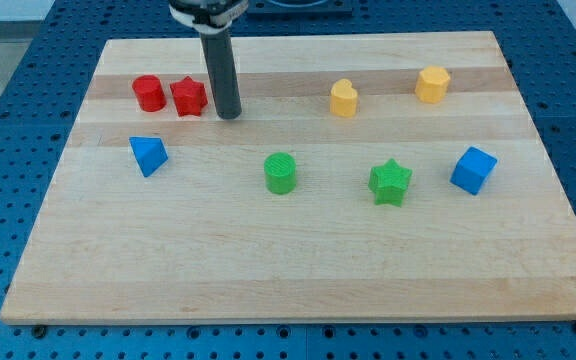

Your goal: Push the yellow heart to the top center

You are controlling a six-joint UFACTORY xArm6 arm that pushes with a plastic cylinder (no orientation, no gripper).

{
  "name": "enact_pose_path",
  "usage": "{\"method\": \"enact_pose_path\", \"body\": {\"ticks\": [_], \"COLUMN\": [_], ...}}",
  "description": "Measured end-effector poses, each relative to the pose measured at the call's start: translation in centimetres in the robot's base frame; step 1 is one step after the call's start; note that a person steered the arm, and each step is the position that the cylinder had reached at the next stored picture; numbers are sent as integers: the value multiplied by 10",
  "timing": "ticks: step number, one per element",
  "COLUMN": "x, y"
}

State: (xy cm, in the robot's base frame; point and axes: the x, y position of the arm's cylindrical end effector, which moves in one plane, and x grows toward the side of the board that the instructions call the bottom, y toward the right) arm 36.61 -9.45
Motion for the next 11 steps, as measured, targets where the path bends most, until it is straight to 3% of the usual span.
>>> {"method": "enact_pose_path", "body": {"ticks": [2, 3, 4, 5, 6, 8, 10, 11], "x": [31, 3, -58, -80, -53, -103, -129, -108], "y": [116, 155, 152, 141, 156, 205, 144, 168]}}
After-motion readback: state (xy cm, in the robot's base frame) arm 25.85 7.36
